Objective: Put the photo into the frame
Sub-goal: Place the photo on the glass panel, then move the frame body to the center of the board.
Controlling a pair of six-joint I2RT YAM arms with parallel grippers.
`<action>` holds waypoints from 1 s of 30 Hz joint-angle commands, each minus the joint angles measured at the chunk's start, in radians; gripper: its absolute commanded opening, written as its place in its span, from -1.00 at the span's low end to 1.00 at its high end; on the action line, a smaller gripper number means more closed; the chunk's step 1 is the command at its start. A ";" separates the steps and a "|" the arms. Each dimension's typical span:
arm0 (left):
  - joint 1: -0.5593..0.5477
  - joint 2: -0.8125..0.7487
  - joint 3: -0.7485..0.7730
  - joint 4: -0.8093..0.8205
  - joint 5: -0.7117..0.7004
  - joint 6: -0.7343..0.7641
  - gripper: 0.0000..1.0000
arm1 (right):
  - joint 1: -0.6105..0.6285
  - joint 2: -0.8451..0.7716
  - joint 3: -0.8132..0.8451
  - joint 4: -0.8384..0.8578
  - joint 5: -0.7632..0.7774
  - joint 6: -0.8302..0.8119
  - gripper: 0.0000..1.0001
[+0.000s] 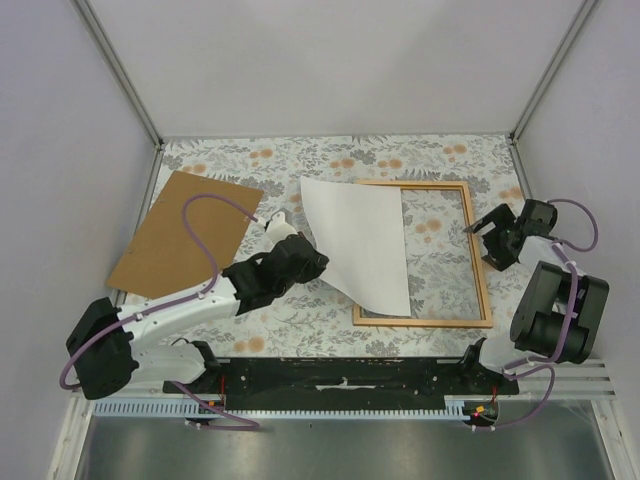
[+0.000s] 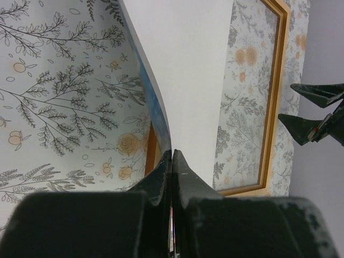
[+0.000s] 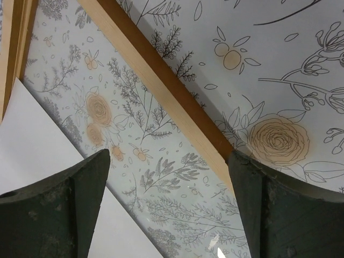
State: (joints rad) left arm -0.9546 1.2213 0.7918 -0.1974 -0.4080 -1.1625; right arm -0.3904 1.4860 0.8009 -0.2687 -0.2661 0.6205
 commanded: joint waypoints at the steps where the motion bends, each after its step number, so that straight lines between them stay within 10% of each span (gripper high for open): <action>1: 0.010 -0.048 -0.032 0.070 -0.020 0.092 -0.96 | 0.004 -0.030 -0.064 0.098 -0.074 0.057 0.96; 19: 0.148 -0.149 -0.177 0.191 0.159 0.280 -0.96 | 0.217 -0.084 -0.072 0.106 -0.073 0.159 0.96; 30: 0.195 -0.143 -0.239 0.279 0.201 0.300 -0.96 | 0.217 -0.112 0.073 -0.047 0.177 0.013 0.96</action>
State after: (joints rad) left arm -0.7815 1.0843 0.5686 0.0006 -0.2264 -0.9024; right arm -0.1711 1.3945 0.7971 -0.2733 -0.2287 0.7094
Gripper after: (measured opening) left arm 0.026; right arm 0.979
